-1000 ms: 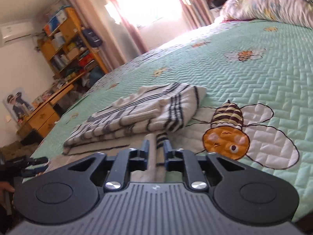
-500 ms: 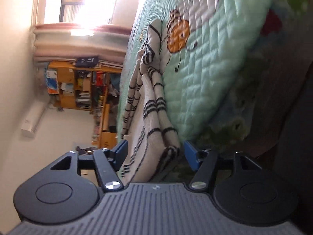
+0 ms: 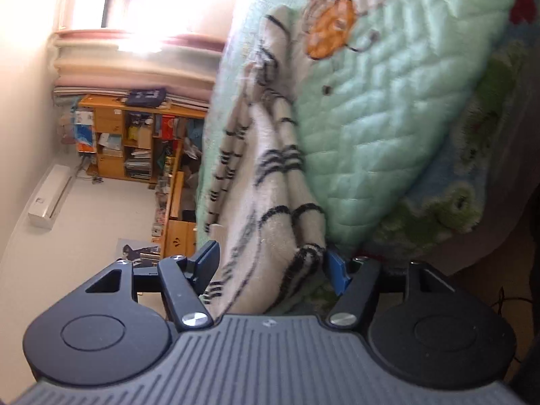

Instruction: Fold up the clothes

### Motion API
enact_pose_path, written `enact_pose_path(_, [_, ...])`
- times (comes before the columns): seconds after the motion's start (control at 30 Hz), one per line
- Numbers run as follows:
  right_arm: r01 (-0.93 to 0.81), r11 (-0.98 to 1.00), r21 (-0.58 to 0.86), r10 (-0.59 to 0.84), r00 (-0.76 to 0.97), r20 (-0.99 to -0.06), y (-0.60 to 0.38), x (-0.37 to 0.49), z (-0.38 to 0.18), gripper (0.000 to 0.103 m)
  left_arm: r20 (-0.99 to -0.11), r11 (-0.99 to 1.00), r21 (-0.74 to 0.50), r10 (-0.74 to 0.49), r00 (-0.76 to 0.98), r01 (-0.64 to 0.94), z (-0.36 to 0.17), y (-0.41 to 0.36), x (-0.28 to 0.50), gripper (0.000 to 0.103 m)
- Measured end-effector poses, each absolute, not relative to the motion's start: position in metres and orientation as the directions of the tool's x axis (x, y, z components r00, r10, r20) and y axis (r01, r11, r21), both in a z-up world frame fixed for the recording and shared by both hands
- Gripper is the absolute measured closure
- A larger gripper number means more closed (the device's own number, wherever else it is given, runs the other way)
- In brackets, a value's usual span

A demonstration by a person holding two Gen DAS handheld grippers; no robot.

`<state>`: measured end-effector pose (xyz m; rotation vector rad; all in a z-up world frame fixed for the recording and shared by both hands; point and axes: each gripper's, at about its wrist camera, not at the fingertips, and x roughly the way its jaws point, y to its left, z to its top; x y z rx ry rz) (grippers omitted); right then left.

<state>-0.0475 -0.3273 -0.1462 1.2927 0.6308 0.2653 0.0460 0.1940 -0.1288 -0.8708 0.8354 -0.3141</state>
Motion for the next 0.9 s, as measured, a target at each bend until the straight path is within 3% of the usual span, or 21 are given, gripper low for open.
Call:
enact_pose_path(0.17, [0.152, 0.349, 0.925, 0.516, 0.792, -0.325, -0.326, -0.04, -0.141, 0.042, -0.526, 0.622, -0.777, -0.556, 0.644, -0.098, -0.132, 0.191, 0.055, 0.015])
enact_pose_path(0.27, [0.178, 0.308, 0.935, 0.523, 0.789, -0.322, -0.328, -0.035, -0.153, 0.049, -0.513, 0.593, -0.798, -0.572, 0.64, -0.11, -0.14, 0.19, 0.056, 0.015])
enact_pose_path(0.37, [0.204, 0.324, 0.924, 0.524, 0.774, -0.355, -0.325, -0.034, -0.157, 0.074, -0.513, 0.594, -0.797, -0.569, 0.643, -0.111, -0.144, 0.188, 0.059, 0.017])
enact_pose_path(0.47, [0.21, 0.335, 0.918, 0.521, 0.771, -0.366, -0.323, -0.034, -0.157, 0.078, -0.524, 0.604, -0.789, -0.568, 0.635, -0.112, -0.146, 0.185, 0.063, 0.041])
enact_pose_path(0.53, [0.207, 0.354, 0.912, 0.514, 0.772, -0.375, -0.321, -0.034, -0.152, 0.08, -0.551, 0.634, -0.765, -0.554, 0.625, -0.112, -0.146, 0.182, 0.064, 0.065])
enact_pose_path(0.57, [0.203, 0.368, 0.907, 0.508, 0.773, -0.379, -0.32, -0.034, -0.149, 0.081, -0.565, 0.651, -0.751, -0.543, 0.622, -0.113, -0.146, 0.181, 0.065, 0.071])
enact_pose_path(0.6, [0.195, 0.38, 0.904, 0.503, 0.777, -0.379, -0.319, -0.034, -0.145, 0.082, -0.568, 0.658, -0.745, -0.537, 0.623, -0.112, -0.145, 0.181, 0.065, 0.082])
enact_pose_path(0.73, [0.177, 0.403, 0.898, 0.493, 0.784, -0.376, -0.318, -0.032, -0.138, 0.085, -0.57, 0.688, -0.719, -0.506, 0.647, -0.094, -0.14, 0.176, 0.061, 0.09])
enact_pose_path(0.9, [0.154, 0.386, 0.91, 0.484, 0.806, -0.341, -0.319, -0.038, -0.122, 0.086, -0.503, 0.7, -0.714, -0.497, 0.707, -0.016, -0.105, 0.171, 0.05, 0.091])
